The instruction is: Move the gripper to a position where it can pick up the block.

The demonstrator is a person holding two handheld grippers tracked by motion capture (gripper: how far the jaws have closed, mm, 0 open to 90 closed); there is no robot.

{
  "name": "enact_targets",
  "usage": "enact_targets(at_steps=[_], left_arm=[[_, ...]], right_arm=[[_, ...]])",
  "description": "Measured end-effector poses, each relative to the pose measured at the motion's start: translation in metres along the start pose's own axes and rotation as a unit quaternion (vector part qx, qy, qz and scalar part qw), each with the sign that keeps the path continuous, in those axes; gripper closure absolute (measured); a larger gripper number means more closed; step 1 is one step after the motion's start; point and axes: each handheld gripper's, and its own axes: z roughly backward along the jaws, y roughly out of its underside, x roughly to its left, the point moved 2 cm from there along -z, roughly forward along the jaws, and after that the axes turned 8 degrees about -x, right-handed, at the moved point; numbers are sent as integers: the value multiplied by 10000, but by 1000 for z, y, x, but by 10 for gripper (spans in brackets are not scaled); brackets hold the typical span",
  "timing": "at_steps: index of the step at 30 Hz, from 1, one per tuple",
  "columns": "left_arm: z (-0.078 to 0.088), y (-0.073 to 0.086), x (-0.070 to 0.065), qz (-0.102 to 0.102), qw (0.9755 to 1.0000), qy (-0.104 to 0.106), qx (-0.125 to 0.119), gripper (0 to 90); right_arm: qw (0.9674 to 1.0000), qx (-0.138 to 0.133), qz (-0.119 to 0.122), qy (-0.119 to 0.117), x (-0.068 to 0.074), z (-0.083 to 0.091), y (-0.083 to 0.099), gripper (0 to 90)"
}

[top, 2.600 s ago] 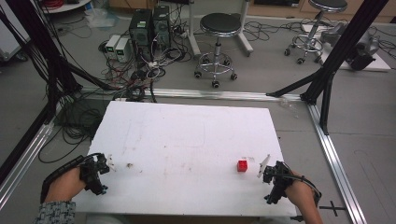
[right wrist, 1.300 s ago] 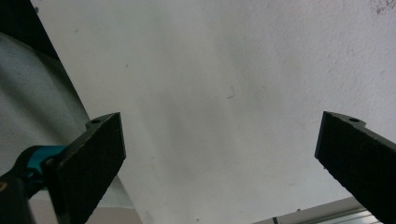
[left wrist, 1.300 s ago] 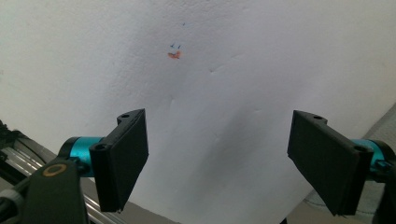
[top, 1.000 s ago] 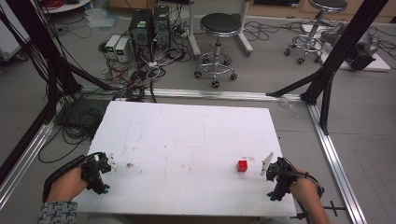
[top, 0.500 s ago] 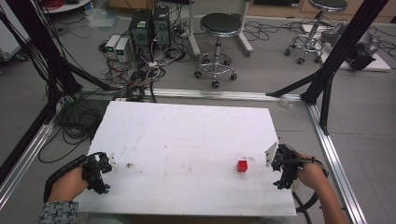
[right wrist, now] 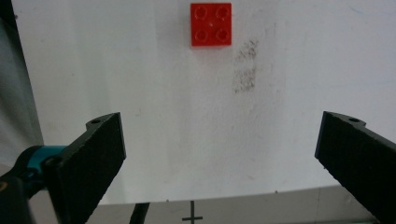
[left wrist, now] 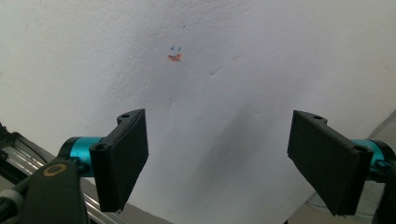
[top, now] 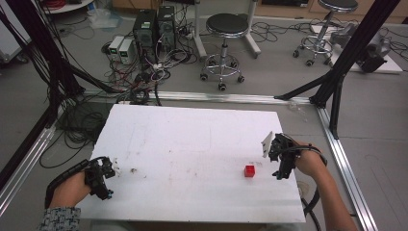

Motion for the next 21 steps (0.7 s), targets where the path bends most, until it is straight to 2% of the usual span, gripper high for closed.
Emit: enact_targets(at_steps=[3, 4, 5, 6, 7, 8, 13, 21], left_arm=[[-1, 0, 0, 7, 10000, 31, -10, 207], [-1, 1, 1, 5, 10000, 35, 15, 207], [-1, 1, 1, 5, 10000, 35, 15, 207], [-2, 1, 1, 26, 10000, 34, -3, 207], [-2, 1, 1, 26, 10000, 34, -3, 208], [-2, 1, 1, 15, 10000, 25, 14, 208], [-2, 1, 1, 20, 10000, 45, 16, 208], [-2, 1, 1, 12, 10000, 42, 21, 208]], right_arm=[[10000, -11, 40, -48, -1, -7, -4, 9], [10000, -4, 47, -85, -3, -15, -7, 9], [10000, -4, 47, -85, -3, -15, -7, 9], [9999, 32, 74, -144, -4, -23, -11, 10], [9999, 32, 74, -144, -4, -23, -11, 10], [9998, 32, 79, -170, -4, -31, -14, 10], [9996, 57, 88, -257, -6, -49, -22, 10], [9992, 72, 102, -371, -6, -70, -30, 9]])
